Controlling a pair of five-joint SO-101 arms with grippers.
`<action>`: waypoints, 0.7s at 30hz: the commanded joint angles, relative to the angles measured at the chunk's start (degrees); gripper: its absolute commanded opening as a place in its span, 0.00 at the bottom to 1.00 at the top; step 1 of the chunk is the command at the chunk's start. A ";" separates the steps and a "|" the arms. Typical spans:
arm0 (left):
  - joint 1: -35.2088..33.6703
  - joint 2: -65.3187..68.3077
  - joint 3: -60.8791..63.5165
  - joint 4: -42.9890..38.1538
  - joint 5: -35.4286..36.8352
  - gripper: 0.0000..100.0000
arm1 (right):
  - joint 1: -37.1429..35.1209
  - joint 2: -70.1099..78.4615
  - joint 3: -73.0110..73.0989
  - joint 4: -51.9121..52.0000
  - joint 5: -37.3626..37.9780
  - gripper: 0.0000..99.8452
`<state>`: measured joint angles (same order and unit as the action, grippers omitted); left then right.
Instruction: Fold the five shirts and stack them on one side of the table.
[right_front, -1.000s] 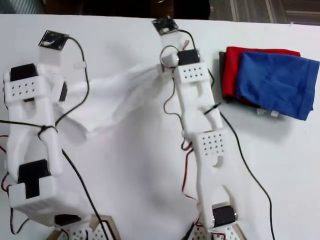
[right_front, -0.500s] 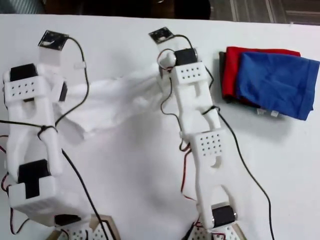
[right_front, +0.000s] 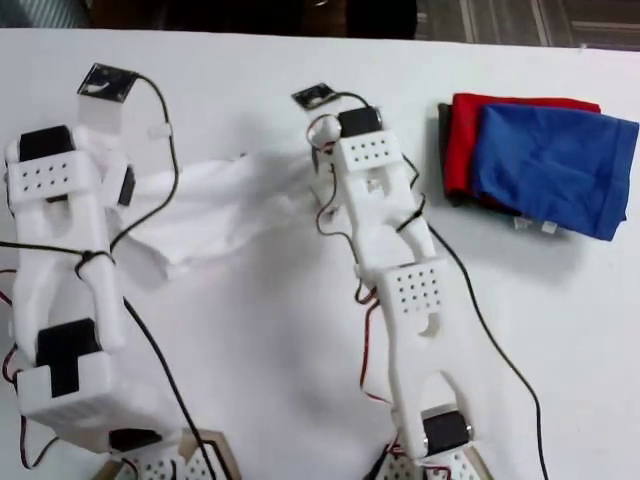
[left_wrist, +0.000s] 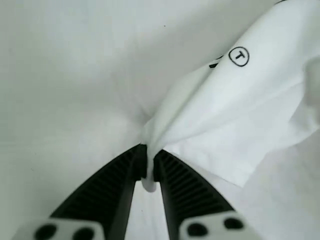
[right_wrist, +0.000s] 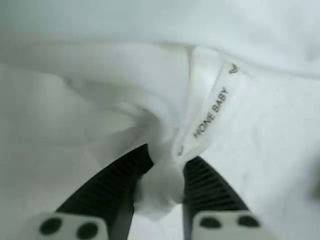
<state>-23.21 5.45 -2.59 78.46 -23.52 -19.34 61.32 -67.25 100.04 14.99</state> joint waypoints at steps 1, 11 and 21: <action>0.09 -0.79 -5.85 4.22 0.44 0.03 | 1.98 -8.13 -0.79 1.36 -0.26 0.02; 0.26 -0.79 -27.82 22.59 0.44 0.03 | 3.56 -45.05 26.99 1.36 4.04 0.02; -1.58 -9.85 -19.74 24.00 0.09 0.03 | 3.82 -84.70 74.02 1.19 12.31 0.02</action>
<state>-23.82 2.02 -27.74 101.41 -23.43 -16.18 -10.15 -6.33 100.04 24.40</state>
